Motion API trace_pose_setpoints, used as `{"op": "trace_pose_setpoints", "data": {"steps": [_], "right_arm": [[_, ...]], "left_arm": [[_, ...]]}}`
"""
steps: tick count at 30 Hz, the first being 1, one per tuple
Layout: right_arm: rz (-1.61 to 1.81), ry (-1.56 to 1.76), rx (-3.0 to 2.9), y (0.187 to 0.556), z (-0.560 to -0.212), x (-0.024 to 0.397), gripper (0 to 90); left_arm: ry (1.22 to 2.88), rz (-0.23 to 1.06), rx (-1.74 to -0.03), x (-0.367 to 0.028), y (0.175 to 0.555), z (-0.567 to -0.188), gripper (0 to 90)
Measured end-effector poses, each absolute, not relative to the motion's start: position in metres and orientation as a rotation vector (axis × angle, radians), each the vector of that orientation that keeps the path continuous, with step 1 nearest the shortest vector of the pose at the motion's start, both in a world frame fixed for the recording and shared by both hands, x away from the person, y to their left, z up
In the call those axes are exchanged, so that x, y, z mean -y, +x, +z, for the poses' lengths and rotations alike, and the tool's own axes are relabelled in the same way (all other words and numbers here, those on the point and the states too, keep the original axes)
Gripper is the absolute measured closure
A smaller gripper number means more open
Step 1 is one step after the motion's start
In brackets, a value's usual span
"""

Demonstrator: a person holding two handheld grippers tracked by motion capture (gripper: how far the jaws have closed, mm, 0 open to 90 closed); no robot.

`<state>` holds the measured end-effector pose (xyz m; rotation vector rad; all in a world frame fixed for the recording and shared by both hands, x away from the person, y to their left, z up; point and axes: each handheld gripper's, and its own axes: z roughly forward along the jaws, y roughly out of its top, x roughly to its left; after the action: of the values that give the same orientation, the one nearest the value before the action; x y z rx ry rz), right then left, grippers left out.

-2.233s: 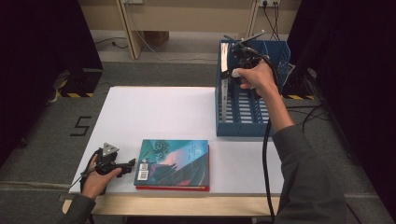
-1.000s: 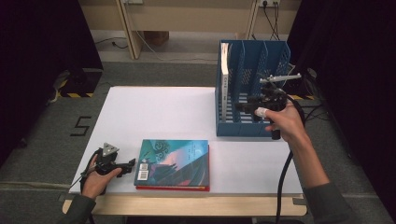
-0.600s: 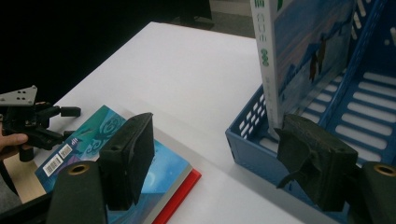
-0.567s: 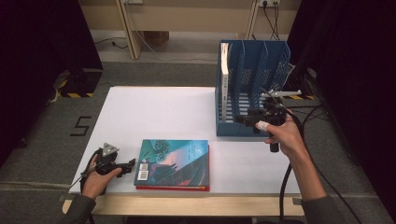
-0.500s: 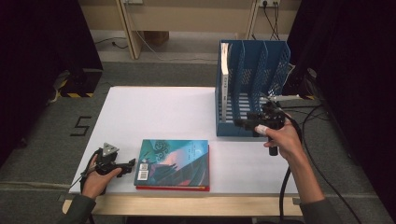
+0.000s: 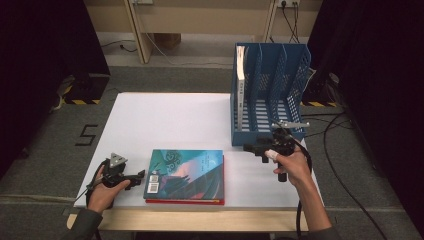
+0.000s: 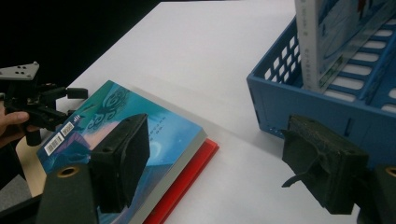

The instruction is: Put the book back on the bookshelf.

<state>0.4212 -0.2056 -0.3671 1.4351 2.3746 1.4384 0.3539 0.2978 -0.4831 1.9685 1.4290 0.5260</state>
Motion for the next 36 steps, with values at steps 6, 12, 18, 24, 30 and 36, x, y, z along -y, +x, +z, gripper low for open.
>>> {"op": "trace_pose_setpoints", "data": {"steps": [6, 12, 18, 24, 30, 36], "right_arm": [[1.47, 1.435, -2.375, 0.416, -0.378, 0.203, 23.9], [1.474, 1.441, -2.391, 0.411, -0.386, 0.203, 23.8], [1.474, 1.445, -2.414, 0.408, -0.394, 0.199, 23.8], [1.455, 1.459, -2.45, 0.406, -0.408, 0.191, 23.9], [1.451, 1.458, -2.47, 0.404, -0.417, 0.185, 23.8], [1.447, 1.456, -2.497, 0.402, -0.424, 0.181, 23.7]], "left_arm": [[1.968, 0.526, -1.429, -0.298, 0.354, -0.483, 11.8], [1.966, 0.524, -1.429, -0.298, 0.354, -0.483, 11.9], [1.964, 0.523, -1.43, -0.298, 0.354, -0.483, 11.9], [1.963, 0.522, -1.429, -0.298, 0.354, -0.483, 11.9], [1.964, 0.52, -1.428, -0.298, 0.354, -0.483, 12.0], [1.964, 0.519, -1.428, -0.298, 0.354, -0.483, 12.0]]}}
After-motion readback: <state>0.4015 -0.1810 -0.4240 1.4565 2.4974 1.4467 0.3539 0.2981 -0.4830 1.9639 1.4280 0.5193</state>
